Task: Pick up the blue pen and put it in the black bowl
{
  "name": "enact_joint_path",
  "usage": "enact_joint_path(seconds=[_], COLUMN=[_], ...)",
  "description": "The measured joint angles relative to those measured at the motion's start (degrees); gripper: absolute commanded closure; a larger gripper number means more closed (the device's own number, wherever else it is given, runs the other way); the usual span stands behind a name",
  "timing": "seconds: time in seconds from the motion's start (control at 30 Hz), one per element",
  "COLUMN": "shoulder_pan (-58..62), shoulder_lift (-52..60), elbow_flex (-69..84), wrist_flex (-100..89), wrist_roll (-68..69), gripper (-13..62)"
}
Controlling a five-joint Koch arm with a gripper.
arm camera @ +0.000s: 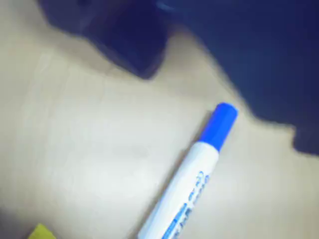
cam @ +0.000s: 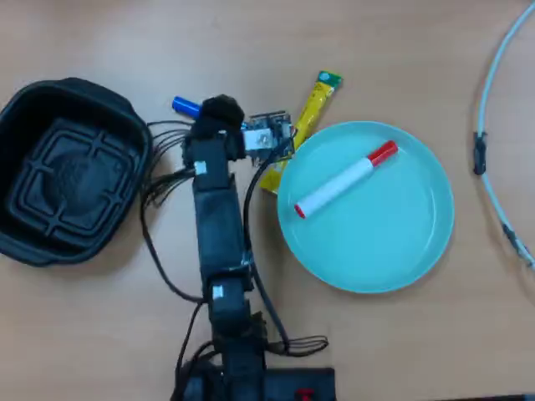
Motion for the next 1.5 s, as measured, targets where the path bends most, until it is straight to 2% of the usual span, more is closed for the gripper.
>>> enact_joint_path(seconds=[0.33, 0.47, 1.03, 1.5], shoulder_pan=[1.23, 1.58, 1.67, 0.97], shoulder_lift=[-19.86, -25.31, -35.42, -38.58], elbow_flex=[-16.79, -18.54, -18.54, -18.54], wrist_flex=[-1.67, -1.93, -2.20, -6.33], wrist_roll=[3.34, 3.43, 2.37, 2.29], gripper=[15.9, 15.9, 15.9, 16.1])
